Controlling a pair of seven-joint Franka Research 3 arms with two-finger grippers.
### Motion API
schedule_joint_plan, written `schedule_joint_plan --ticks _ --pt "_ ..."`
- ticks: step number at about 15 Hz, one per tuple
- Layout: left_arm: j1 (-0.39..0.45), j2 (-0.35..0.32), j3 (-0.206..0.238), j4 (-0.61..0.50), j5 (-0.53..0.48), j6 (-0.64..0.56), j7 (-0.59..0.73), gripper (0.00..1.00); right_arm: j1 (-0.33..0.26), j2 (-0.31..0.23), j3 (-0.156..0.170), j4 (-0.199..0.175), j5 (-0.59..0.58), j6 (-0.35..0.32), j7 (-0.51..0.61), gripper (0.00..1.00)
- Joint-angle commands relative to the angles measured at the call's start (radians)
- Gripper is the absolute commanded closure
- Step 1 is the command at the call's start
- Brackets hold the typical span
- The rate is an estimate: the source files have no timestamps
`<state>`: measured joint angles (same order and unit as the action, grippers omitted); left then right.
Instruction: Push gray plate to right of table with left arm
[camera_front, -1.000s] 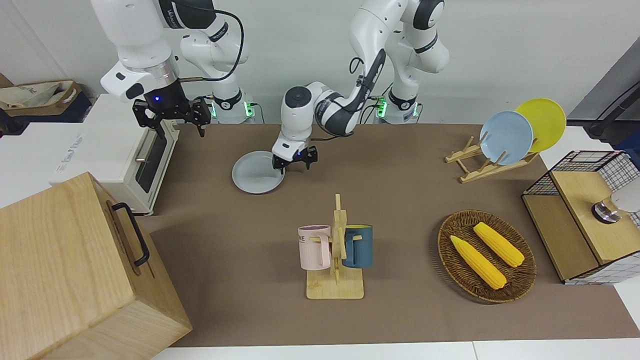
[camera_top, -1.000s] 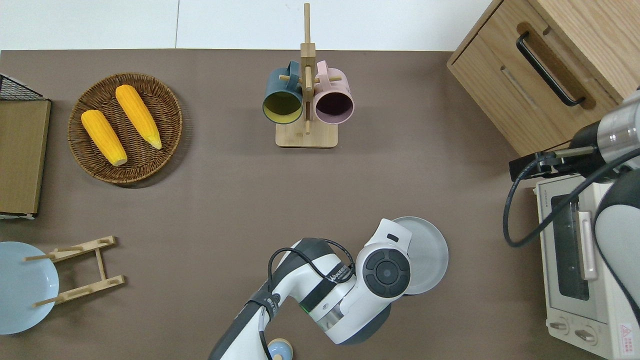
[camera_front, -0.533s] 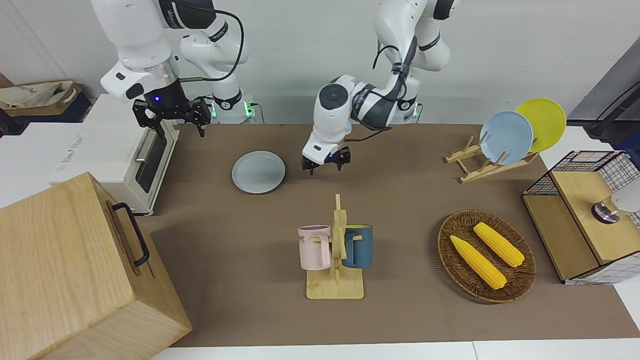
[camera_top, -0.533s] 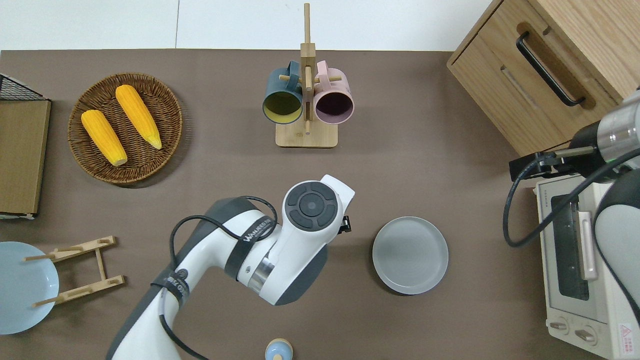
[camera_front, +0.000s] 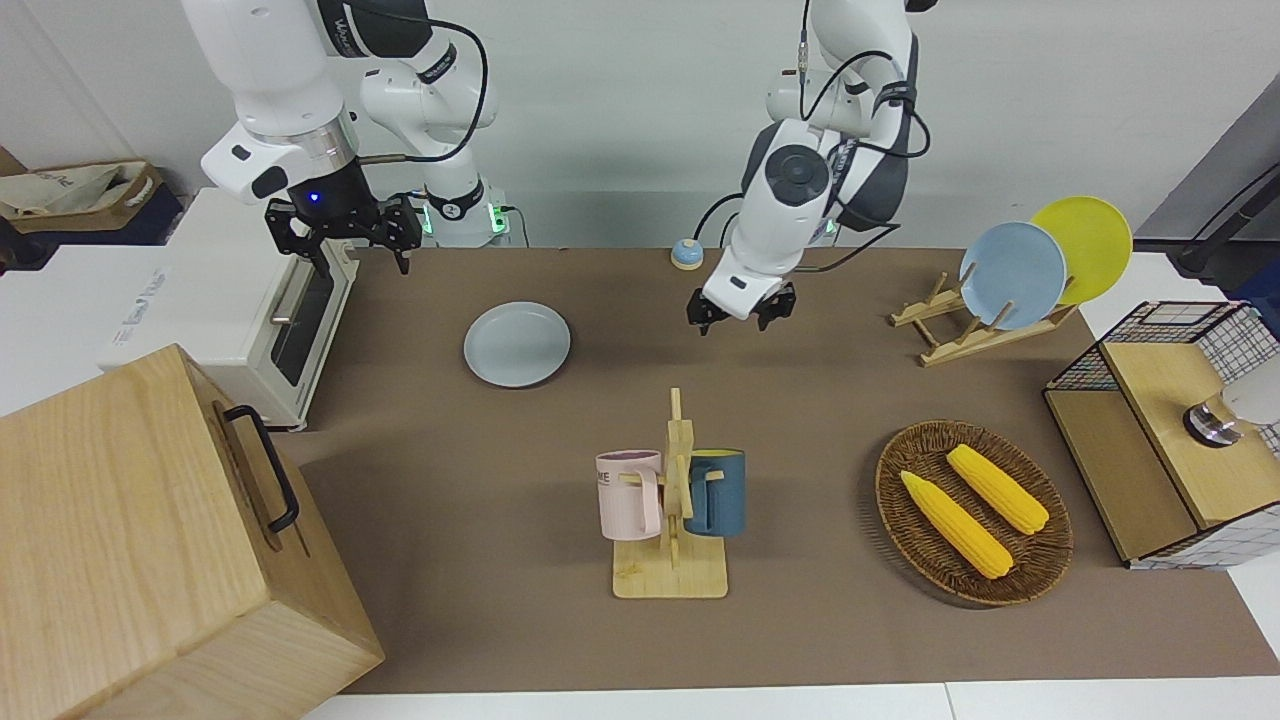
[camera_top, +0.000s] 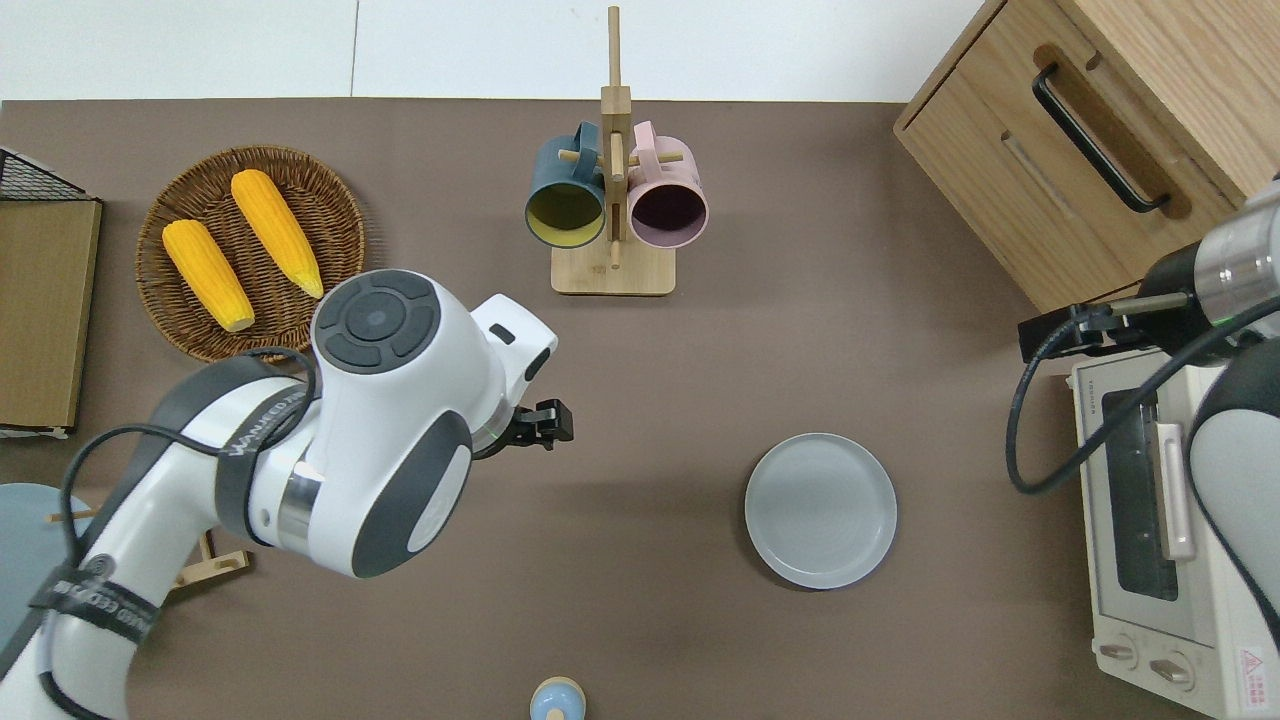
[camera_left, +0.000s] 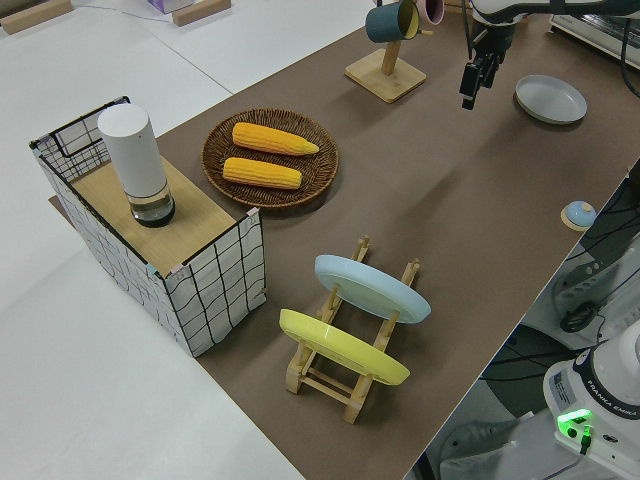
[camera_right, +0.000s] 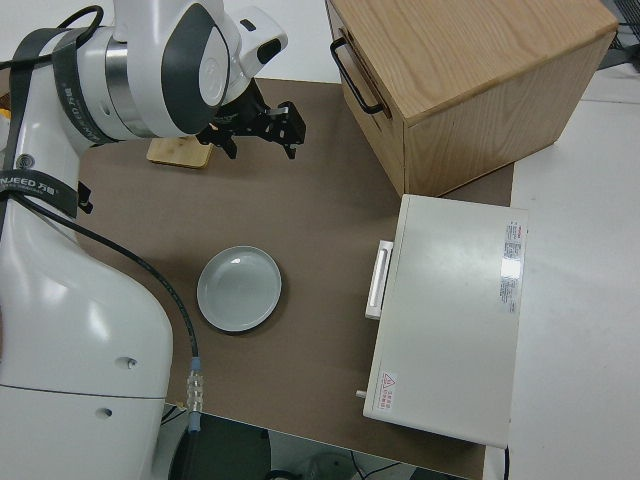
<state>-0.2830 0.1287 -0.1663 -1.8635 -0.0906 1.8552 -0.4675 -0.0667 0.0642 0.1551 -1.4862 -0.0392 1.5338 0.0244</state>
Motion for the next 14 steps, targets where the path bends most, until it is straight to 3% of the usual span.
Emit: schedule_joint_plan --ticks 1,8,14 --pt "0.079 -0.066 -0.004 -0.033 -0.009 -0.057 0.111 0.01 -0.001 -0.006 0.000 0.001 0.007 -0.011 0.003 0.017" --pt "0.257 -0.129 -0.004 -0.020 0.024 -0.157 0.354 0.01 -0.001 -0.006 0.000 0.001 0.007 -0.011 0.003 0.017" --pt "0.357 -0.175 0.001 0.026 0.078 -0.209 0.437 0.01 -0.001 -0.006 0.000 0.003 0.007 -0.011 0.003 0.017"
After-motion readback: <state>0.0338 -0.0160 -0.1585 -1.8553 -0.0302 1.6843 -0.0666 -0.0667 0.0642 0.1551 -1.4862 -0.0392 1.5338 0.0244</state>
